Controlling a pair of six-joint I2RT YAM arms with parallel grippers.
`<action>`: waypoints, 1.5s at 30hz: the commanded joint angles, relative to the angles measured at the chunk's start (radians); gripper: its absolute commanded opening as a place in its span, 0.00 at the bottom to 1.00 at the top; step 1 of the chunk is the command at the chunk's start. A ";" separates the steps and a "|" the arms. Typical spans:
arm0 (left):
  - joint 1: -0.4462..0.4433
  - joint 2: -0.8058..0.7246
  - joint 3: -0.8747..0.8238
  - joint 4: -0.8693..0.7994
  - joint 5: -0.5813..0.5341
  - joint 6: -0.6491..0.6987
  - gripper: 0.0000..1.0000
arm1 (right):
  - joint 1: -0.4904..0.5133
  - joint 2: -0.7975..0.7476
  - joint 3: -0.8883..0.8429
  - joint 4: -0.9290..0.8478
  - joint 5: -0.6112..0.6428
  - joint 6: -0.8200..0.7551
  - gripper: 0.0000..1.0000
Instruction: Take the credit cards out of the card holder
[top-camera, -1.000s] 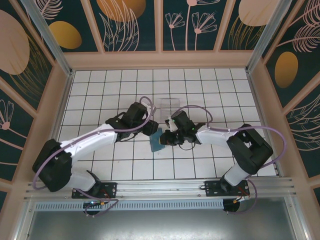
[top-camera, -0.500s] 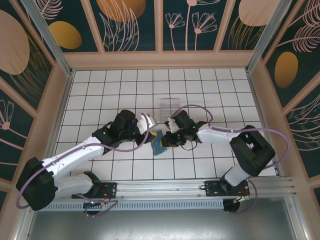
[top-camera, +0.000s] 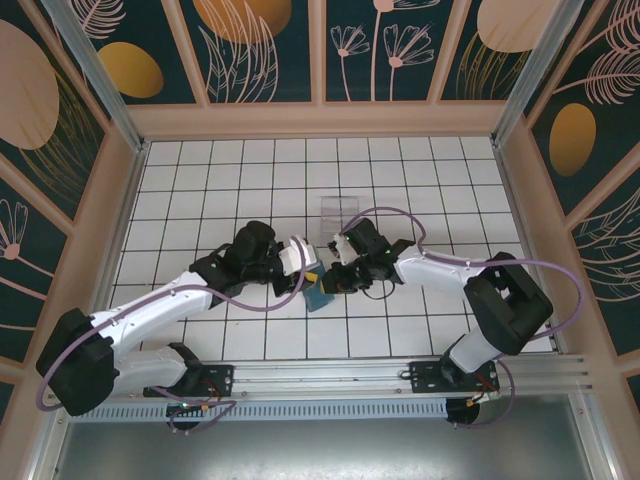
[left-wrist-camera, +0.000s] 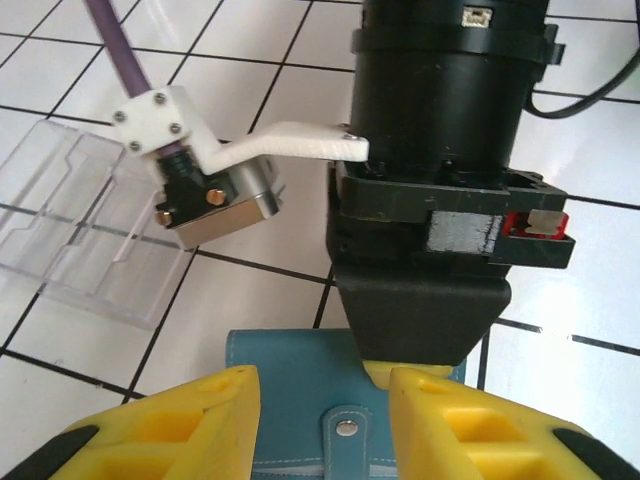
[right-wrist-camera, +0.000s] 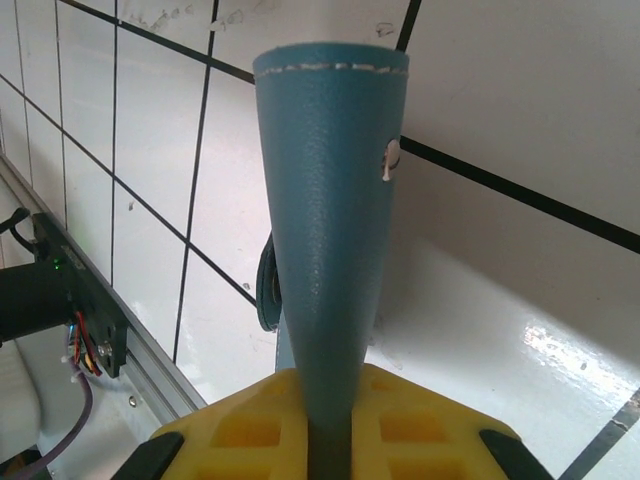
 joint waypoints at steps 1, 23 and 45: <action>-0.022 0.020 -0.043 0.049 0.013 0.028 0.41 | 0.006 -0.038 0.034 -0.021 -0.028 -0.021 0.13; -0.039 0.030 -0.227 0.348 0.056 0.047 0.44 | 0.006 -0.125 0.062 -0.191 -0.025 -0.090 0.12; -0.040 0.084 -0.191 0.328 -0.026 -0.002 0.45 | 0.037 -0.159 0.077 -0.176 -0.024 -0.062 0.12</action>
